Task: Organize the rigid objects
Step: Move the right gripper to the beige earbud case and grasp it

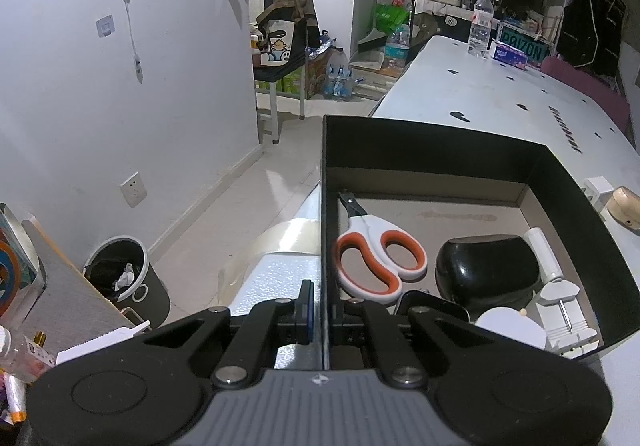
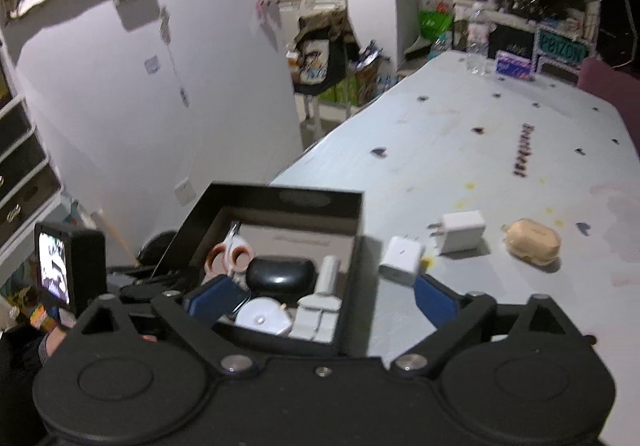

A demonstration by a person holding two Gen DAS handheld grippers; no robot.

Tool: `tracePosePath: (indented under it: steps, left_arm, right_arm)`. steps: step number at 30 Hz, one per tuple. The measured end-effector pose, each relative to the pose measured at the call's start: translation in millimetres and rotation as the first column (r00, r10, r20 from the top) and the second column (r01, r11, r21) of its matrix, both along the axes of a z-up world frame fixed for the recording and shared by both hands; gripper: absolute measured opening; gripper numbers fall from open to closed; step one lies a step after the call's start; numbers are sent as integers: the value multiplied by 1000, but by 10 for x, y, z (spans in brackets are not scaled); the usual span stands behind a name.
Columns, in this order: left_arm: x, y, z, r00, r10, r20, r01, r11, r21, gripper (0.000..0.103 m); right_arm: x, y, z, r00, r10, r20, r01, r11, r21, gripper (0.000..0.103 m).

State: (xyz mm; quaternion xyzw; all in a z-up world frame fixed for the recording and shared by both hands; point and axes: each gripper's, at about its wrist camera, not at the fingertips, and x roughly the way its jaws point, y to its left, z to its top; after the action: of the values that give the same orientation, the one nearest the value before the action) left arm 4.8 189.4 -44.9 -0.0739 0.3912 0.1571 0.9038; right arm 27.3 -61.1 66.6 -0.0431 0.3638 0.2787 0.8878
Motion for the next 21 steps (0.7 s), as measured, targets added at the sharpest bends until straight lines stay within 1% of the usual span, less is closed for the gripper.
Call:
tracePosePath:
  steps: [3, 7, 11, 14, 16, 19, 21]
  left_arm:
    - [-1, -5, 0, 1000, 1, -2, -1, 1000, 6, 5]
    - [9, -18, 3, 1000, 2, -4, -2, 1000, 9, 5]
    - [15, -26, 2, 1000, 2, -4, -2, 1000, 8, 5]
    - [20, -30, 2, 1000, 1, -3, -1, 1000, 4, 5]
    - [22, -24, -4, 1000, 0, -2, 0, 1000, 0, 5]
    - [18, -8, -6, 1000, -2, 1, 2, 1000, -8, 5]
    - [19, -2, -5, 1000, -3, 2, 3, 1000, -12, 5]
  right_arm:
    - [41, -167, 39, 998, -46, 34, 46, 999, 25, 102]
    - [160, -385, 51, 994, -104, 42, 101, 993, 59, 103]
    - [336, -604, -1, 984, -170, 61, 163, 981, 103, 103]
    - [475, -733, -98, 975, -204, 83, 192, 972, 135, 103]
    - [586, -832, -192, 972, -222, 81, 209, 967, 147, 103]
    - [784, -963, -367, 952, -300, 55, 289, 945, 153, 103]
    - [949, -1045, -521, 927, -373, 31, 366, 921, 134, 103]
